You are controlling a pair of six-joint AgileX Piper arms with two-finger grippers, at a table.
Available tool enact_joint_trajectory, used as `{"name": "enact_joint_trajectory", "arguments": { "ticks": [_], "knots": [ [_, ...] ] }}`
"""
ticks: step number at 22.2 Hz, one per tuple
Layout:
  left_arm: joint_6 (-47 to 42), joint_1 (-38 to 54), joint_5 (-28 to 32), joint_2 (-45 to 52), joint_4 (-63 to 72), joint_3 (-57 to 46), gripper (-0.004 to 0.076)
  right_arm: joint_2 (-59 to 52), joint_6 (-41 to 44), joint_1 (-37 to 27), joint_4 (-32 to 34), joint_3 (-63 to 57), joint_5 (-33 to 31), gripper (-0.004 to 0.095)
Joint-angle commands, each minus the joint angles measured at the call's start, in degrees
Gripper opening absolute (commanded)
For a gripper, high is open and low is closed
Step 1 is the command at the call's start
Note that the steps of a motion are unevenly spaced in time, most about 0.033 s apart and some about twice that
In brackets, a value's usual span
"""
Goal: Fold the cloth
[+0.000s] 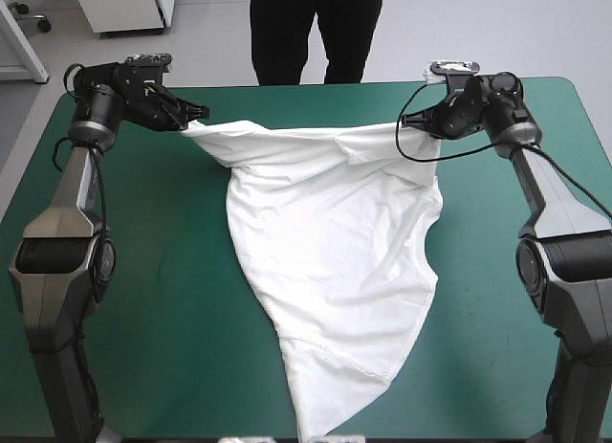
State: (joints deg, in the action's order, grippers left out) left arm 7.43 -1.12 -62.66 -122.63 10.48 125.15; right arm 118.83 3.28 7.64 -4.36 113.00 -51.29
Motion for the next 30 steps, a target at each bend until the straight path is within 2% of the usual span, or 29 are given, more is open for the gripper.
{"name": "enact_joint_trajectory", "arguments": {
  "ticks": [1,2,3,4,5,6,7,8,9,11,12,14,18,23,26,29,30],
  "knots": [
    [-0.52,-0.06,2.97,2.18,-0.1,1.54,-0.0009,-1.35,-0.45,-1.75,0.74,1.52,3.35,-0.0014],
    [-0.52,-0.06,2.97,1.57,-0.11,1.54,-0.0009,-1.13,-0.81,-1.84,0.59,1.52,3.35,0.0009],
    [-0.52,-0.06,2.97,1.14,-0.23,1.54,-0.0007,-1.13,-1.32,-1.84,0.34,1.52,3.35,0.0087],
    [-0.52,-0.06,2.85,1.02,-0.23,1.54,0.0,-1.13,-1.32,-1.84,-0.63,1.52,3.35,0.0178],
    [0.01,-0.06,2.37,0.88,-0.11,1.54,0.004,-1.24,-1.38,-1.84,-2.05,1.87,2.93,0.033],
    [0.37,-0.06,1.33,1.06,0.39,1.54,0.0115,-1.24,-1.38,-1.84,-2.64,2.72,1.16,0.0452],
    [0.32,0.06,0.01,1.6,1.24,1.54,0.0246,-1.34,-1.38,-1.84,-3.51,4.31,-1.84,0.0594],
    [0.32,0.06,-0.47,2.27,1.79,1.54,0.0326,-1.43,-1.38,-1.94,-3.91,5.28,-3.5,0.0652],
    [-0.04,0.06,-0.91,3.2,2.55,1.54,0.0444,-1.96,-1.11,-1.88,-3.91,6.54,-5.37,0.0677],
    [-0.43,0.06,-1.33,5.76,2.66,1.54,0.0587,-3.34,-0.98,-1.88,-3.91,7.56,-6.39,0.0666],
    [-0.43,0.06,-1.86,7.31,2.52,1.54,0.0633,-4.85,-0.98,-1.88,-3.91,7.72,-6.62,0.0643],
    [-0.43,0.06,-2.71,9.96,2.15,1.54,0.0646,-7.37,-0.98,-1.88,-3.7,7.82,-7.16,0.0602],
    [-0.43,0.06,-4.97,17.45,0.43,1.54,0.0589,-13.11,-1.3,-1.88,-3.7,7.82,-9.95,0.0518],
    [-0.15,0.06,-7.03,30.76,0.69,1.54,0.0527,-20.94,-1.37,-1.88,-3.7,7.71,-18.81,0.0515],
    [-0.52,-0.33,-7.97,36.1,0.69,1.42,0.0527,-23.57,-1.37,-1.88,-3.81,7.48,-20.16,0.0513],
    [-0.52,-5.15,-9.92,41.46,-0.92,-4.67,0.0526,-26.27,-1.37,-1.88,-3.81,5.17,-20.16,0.0513],
    [-0.79,-9.43,-11.19,43.47,-4.38,-9.71,0.0504,-27.32,-1.37,-1.88,-3.69,3.98,-20.16,0.0513]
  ]
}}
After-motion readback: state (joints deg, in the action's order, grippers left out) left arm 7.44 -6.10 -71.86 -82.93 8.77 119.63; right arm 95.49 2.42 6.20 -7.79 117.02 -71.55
